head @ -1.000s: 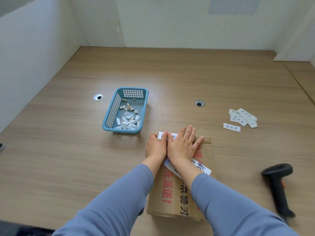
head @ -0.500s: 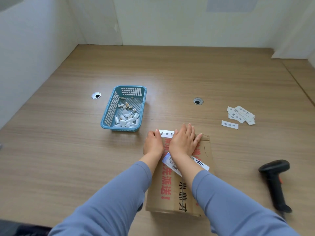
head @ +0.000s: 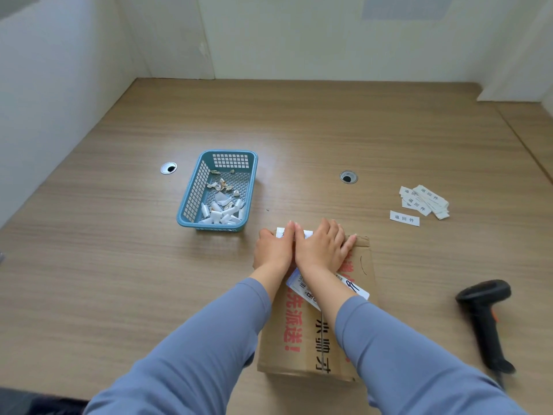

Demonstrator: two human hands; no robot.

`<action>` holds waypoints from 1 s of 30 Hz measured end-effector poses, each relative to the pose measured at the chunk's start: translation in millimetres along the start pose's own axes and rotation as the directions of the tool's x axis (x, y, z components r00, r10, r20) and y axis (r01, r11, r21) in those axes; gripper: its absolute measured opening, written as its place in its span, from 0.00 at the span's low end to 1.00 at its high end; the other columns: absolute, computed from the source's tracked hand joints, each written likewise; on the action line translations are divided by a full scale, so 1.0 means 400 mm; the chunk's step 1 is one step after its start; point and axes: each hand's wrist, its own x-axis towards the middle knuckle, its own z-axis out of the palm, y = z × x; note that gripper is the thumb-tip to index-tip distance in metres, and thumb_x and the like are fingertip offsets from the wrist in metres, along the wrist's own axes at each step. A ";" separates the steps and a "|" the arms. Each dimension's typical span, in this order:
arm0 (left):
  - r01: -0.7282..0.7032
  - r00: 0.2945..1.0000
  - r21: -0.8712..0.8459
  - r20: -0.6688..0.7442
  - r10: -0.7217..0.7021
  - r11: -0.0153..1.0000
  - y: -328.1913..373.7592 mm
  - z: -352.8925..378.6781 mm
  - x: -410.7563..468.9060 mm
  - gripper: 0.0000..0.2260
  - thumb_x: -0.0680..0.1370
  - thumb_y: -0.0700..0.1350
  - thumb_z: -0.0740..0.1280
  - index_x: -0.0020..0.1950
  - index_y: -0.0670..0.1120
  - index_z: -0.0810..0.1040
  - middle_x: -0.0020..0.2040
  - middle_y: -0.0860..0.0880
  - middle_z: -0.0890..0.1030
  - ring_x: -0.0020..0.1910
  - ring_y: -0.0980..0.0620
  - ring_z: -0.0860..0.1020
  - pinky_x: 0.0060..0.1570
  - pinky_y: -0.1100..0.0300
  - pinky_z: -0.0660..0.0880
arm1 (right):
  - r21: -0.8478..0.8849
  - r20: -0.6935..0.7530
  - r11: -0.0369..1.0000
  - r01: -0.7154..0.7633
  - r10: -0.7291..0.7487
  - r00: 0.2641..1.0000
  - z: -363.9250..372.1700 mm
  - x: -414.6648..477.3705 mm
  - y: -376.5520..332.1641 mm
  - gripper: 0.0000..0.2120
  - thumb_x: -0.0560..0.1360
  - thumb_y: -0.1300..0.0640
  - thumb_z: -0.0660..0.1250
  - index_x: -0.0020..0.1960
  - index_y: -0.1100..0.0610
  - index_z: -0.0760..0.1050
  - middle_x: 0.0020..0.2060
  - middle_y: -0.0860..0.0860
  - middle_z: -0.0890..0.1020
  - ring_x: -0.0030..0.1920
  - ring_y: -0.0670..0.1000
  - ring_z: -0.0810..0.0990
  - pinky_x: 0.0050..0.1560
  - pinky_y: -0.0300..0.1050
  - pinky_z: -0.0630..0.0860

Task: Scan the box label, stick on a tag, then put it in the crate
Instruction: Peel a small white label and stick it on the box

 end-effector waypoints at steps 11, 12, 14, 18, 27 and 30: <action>-0.038 0.998 0.028 -0.038 0.039 0.999 -0.002 0.010 0.025 0.21 0.79 0.58 0.54 0.57 0.41 0.72 0.59 0.40 0.77 0.58 0.40 0.76 0.55 0.51 0.71 | -0.009 -0.007 1.000 0.009 -0.009 1.000 0.003 0.000 -0.002 0.24 0.80 0.45 0.54 0.72 0.56 0.64 0.73 0.53 0.66 0.75 0.53 0.57 0.75 0.57 0.36; -0.046 0.998 0.021 -0.043 0.047 0.999 -0.004 0.010 0.025 0.21 0.79 0.57 0.53 0.56 0.41 0.72 0.58 0.40 0.78 0.57 0.39 0.76 0.54 0.51 0.70 | 0.007 -0.017 1.000 0.013 -0.012 1.000 0.004 0.000 -0.001 0.22 0.80 0.47 0.54 0.71 0.56 0.65 0.72 0.53 0.68 0.75 0.53 0.58 0.75 0.57 0.36; -0.061 0.996 0.013 -0.057 0.061 0.998 -0.005 0.008 0.022 0.20 0.81 0.55 0.50 0.57 0.40 0.72 0.58 0.39 0.77 0.57 0.39 0.75 0.53 0.52 0.69 | 0.032 -0.032 0.999 0.013 -0.012 0.999 0.003 0.001 0.001 0.19 0.81 0.51 0.54 0.69 0.56 0.67 0.71 0.52 0.69 0.75 0.52 0.59 0.75 0.56 0.36; -0.082 0.994 -0.010 -0.067 0.081 0.997 -0.005 -0.005 0.010 0.22 0.83 0.51 0.47 0.60 0.38 0.73 0.60 0.38 0.77 0.59 0.39 0.75 0.55 0.52 0.69 | 0.087 -0.048 0.996 0.002 0.002 0.999 -0.004 0.004 0.007 0.17 0.82 0.56 0.53 0.69 0.56 0.67 0.70 0.50 0.70 0.74 0.51 0.61 0.75 0.54 0.37; -0.161 0.986 -0.156 0.021 0.166 0.975 -0.087 -0.029 -0.007 0.21 0.82 0.53 0.50 0.54 0.39 0.76 0.54 0.42 0.80 0.55 0.42 0.77 0.55 0.53 0.71 | 0.188 -0.052 0.977 0.104 -0.096 0.994 -0.032 0.001 0.045 0.23 0.78 0.66 0.54 0.73 0.57 0.63 0.75 0.52 0.64 0.77 0.50 0.57 0.76 0.48 0.40; -0.166 0.971 -0.266 0.123 0.204 0.950 -0.100 -0.036 -0.034 0.15 0.80 0.55 0.57 0.53 0.45 0.76 0.51 0.48 0.82 0.49 0.49 0.79 0.53 0.55 0.75 | 0.077 0.039 0.975 0.208 -0.211 0.977 -0.041 -0.002 0.078 0.24 0.82 0.54 0.52 0.77 0.56 0.55 0.78 0.52 0.55 0.78 0.50 0.48 0.76 0.48 0.39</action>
